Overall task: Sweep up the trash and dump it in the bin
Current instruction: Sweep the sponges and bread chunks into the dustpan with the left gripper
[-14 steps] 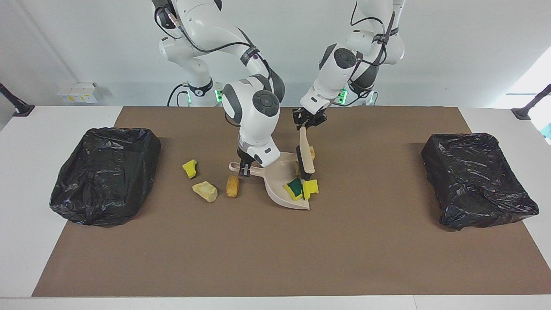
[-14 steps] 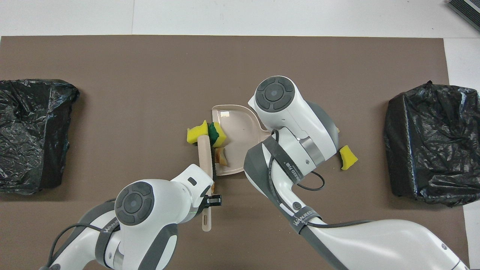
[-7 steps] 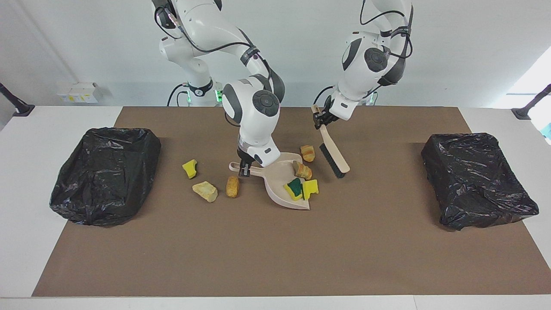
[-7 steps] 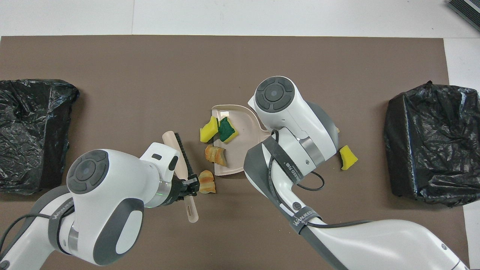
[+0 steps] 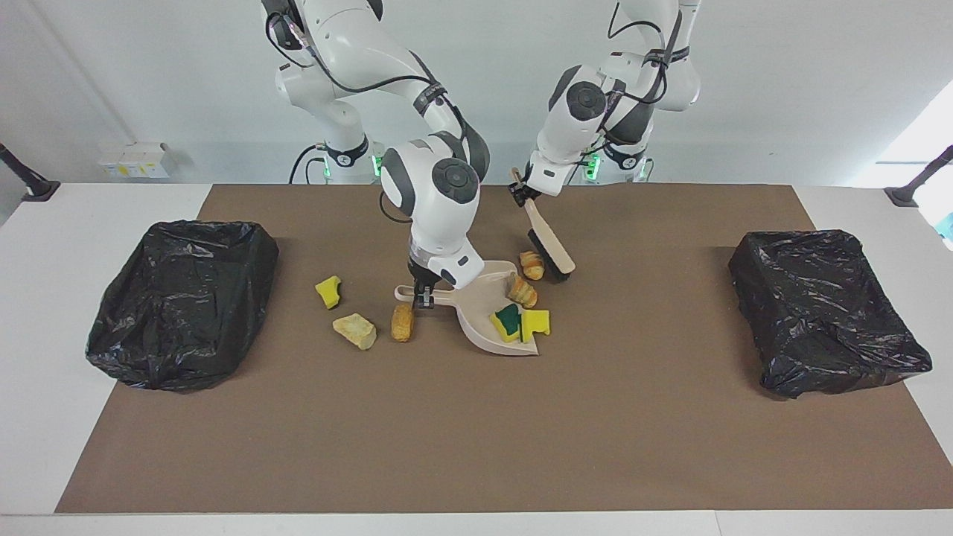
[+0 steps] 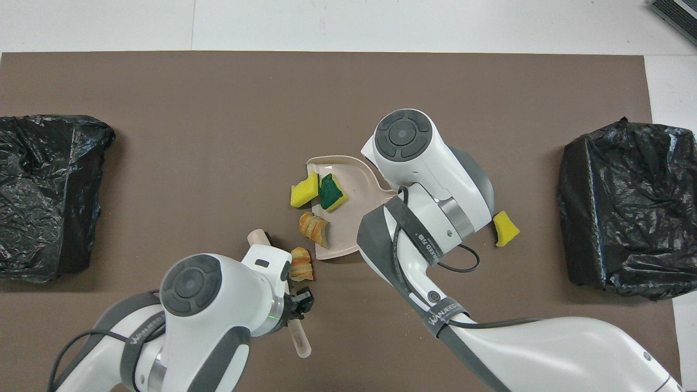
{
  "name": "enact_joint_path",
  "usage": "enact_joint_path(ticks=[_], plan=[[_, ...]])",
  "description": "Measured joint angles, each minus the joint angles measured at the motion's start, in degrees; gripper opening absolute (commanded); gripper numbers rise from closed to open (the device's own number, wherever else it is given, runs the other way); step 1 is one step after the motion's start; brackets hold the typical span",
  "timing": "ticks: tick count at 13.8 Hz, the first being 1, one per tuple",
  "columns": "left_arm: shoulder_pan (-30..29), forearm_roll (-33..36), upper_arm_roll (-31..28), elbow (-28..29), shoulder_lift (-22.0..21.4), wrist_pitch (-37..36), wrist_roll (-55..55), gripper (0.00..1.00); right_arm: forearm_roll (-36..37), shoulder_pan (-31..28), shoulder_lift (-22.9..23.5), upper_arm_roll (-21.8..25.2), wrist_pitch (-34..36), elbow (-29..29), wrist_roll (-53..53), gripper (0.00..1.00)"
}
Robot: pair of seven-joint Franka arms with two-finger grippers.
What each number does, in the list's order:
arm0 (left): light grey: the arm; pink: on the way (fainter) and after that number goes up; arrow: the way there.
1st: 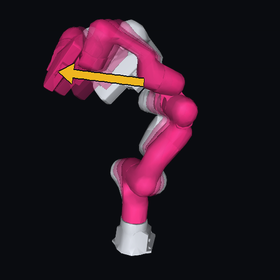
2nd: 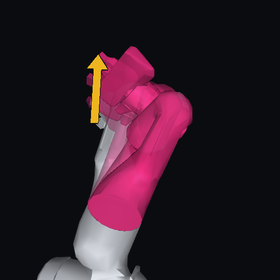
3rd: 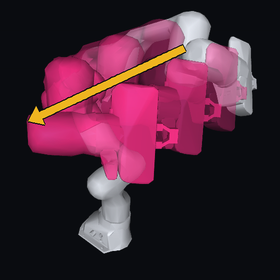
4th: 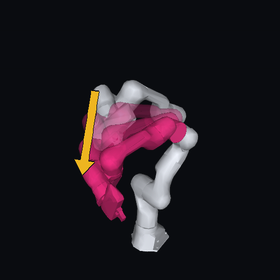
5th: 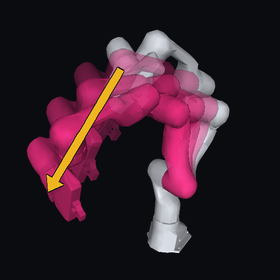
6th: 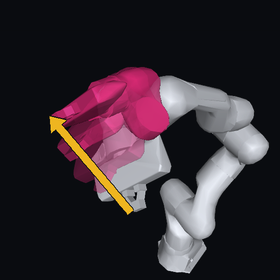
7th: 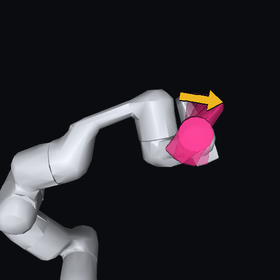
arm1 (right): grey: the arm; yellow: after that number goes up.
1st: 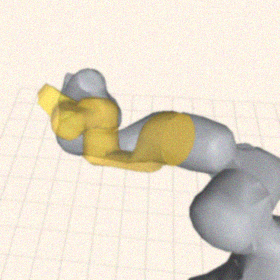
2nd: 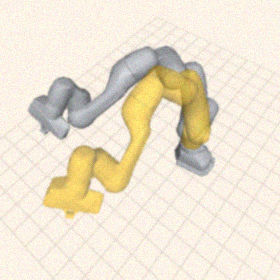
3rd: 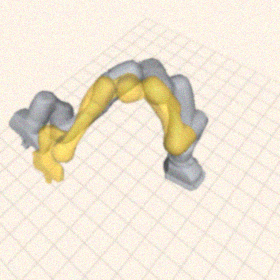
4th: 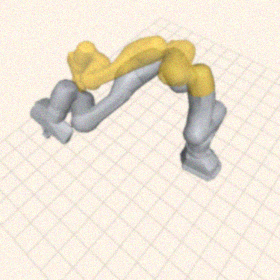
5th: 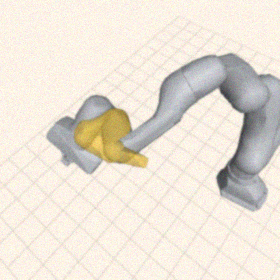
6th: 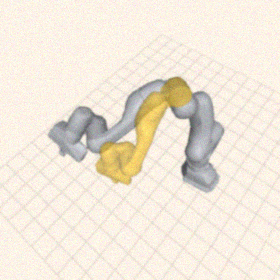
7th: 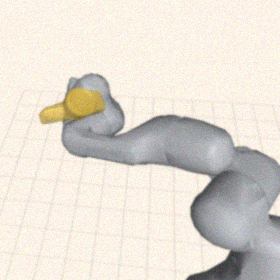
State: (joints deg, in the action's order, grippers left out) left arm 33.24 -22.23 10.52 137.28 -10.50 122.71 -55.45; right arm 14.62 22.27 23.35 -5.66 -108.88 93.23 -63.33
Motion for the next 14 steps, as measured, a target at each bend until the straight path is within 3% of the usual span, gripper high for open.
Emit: enact_joint_path(ticks=[5, 7, 11, 14], plan=[[0.85, 0.0, -0.29, 0.09, 3.04, 11.15, -0.91, 0.0, 0.0, -0.2, -0.84, 0.04, -2.76, 2.41, -1.16, 0.0], [0.71, 0.0, -0.79, -2.35, 5.12, 13.76, -0.92, 0.0, 0.0, -0.2, -0.98, 0.04, -2.84, 2.61, -1.16, 0.0], [-3.61, 1.1, -1.41, -9.54, 8.52, 13.21, -0.6, 0.0, 0.0, -0.2, -0.99, 0.04, -2.87, 2.73, -1.16, 0.0], [-7.85, 1.45, -1.72, -10.97, 7.22, 4.98, 4.52, 0.0, 0.0, -0.2, -0.99, 0.04, -2.92, 2.74, -1.16, 0.0]])
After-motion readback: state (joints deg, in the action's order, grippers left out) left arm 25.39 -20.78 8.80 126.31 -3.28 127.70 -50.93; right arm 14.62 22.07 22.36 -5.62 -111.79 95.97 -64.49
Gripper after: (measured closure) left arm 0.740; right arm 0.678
